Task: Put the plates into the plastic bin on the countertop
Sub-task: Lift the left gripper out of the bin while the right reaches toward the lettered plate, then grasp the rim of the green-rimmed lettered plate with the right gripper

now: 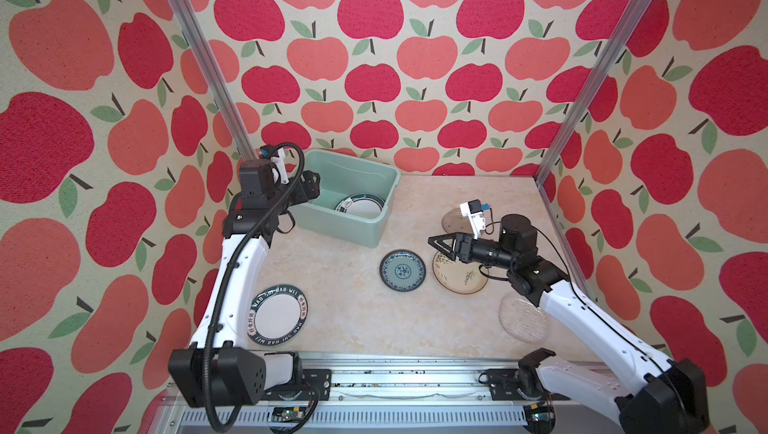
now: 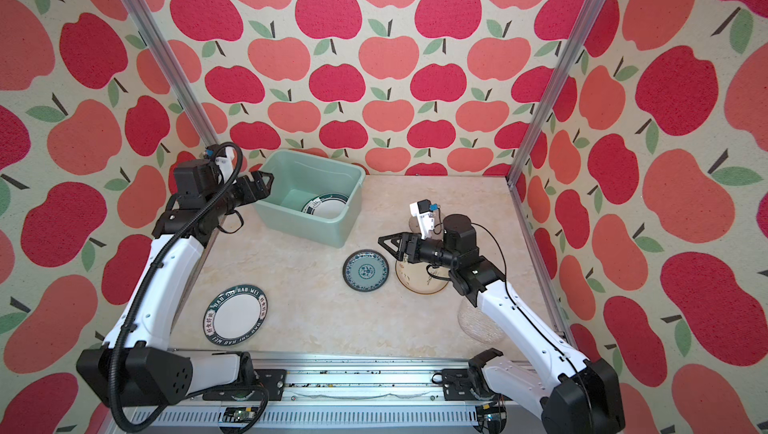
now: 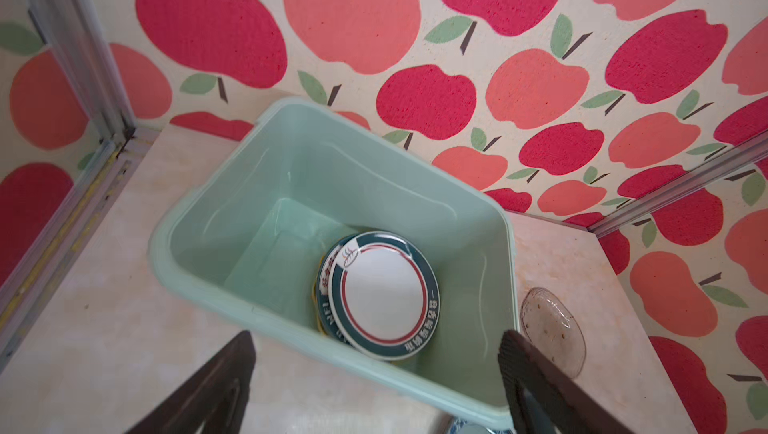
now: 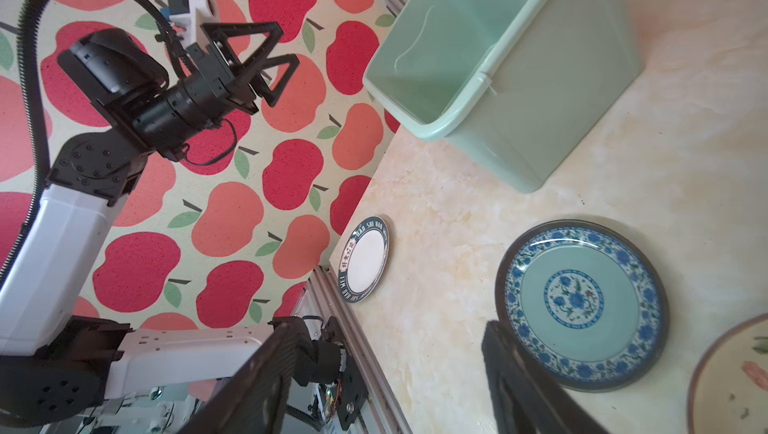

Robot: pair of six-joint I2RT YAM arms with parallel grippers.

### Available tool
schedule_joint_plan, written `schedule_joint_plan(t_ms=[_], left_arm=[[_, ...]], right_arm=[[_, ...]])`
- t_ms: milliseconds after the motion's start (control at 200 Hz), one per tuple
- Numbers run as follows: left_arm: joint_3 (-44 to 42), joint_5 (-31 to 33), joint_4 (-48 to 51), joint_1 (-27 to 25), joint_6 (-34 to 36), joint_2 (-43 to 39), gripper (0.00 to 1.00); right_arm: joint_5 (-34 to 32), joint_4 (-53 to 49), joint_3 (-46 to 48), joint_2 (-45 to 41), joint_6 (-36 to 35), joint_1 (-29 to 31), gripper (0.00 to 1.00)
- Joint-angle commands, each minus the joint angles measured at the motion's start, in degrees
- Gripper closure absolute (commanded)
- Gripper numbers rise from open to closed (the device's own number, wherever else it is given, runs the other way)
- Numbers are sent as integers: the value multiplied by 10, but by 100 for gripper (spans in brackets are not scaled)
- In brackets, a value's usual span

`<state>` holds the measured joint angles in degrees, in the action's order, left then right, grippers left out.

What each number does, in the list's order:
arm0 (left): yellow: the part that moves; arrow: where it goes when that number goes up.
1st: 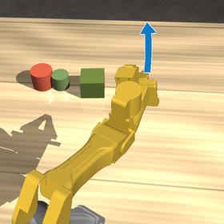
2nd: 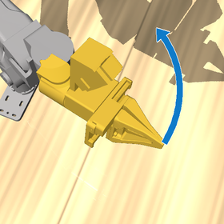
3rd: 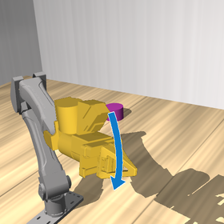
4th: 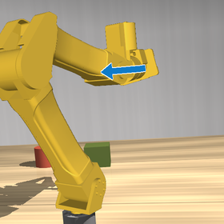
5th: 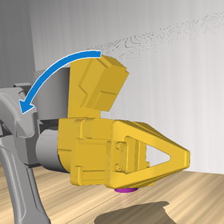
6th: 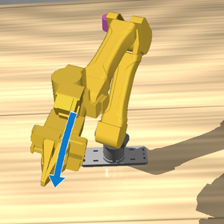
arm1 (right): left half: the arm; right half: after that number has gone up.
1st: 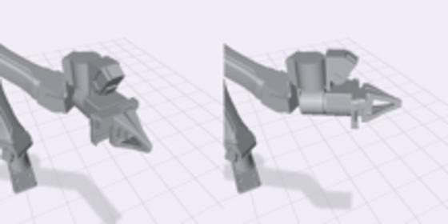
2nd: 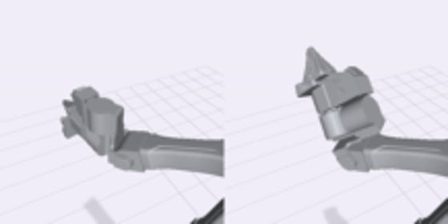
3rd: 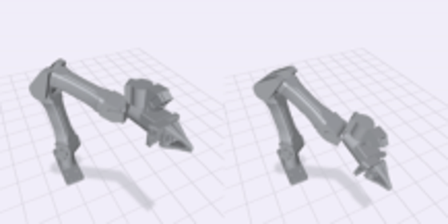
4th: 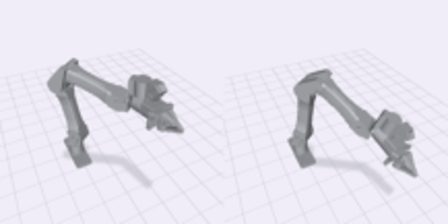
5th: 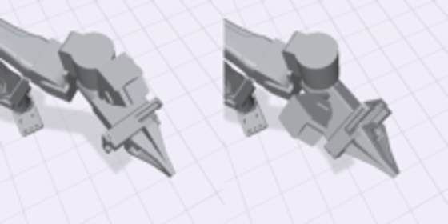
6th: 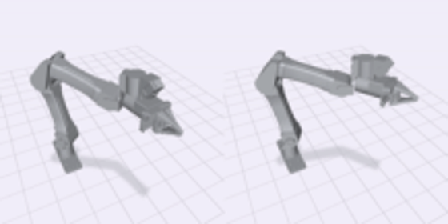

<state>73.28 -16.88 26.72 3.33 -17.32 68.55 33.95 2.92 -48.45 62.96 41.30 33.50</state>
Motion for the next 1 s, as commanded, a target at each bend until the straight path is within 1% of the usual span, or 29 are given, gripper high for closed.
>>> schedule_joint_plan(t_ms=[0,110,180,240,300,450,560,640,720,845,996], left_arm=[[-66,-24,88,47,-46,-98,1],[-102,-52,177,109,-70,-172,1],[-112,-42,240,139,-83,-206,1],[-113,-9,298,155,-97,-230,2],[-114,33,352,162,-119,-252,2],[-109,127,453,164,-178,-290,2],[-92,170,520,165,-211,-291,2],[-82,175,566,165,-222,-282,1],[-78,164,599,165,-223,-278,1],[-83,158,616,165,-213,-296,0],[-93,154,622,165,-197,-304,0]], right_arm=[[-51,-6,-52,44,-28,70,27],[-84,-16,-110,111,-32,148,28],[-102,-28,-150,159,-21,188,29],[-116,-29,-180,200,-2,217,30],[-138,-29,-207,241,38,242,30],[-163,38,-251,340,147,297,31],[-168,70,-276,407,207,321,30],[-162,91,-291,450,245,328,30],[-159,105,-305,490,279,331,30],[-166,135,-322,551,330,337,31],[-160,168,-373,634,393,350,32]])
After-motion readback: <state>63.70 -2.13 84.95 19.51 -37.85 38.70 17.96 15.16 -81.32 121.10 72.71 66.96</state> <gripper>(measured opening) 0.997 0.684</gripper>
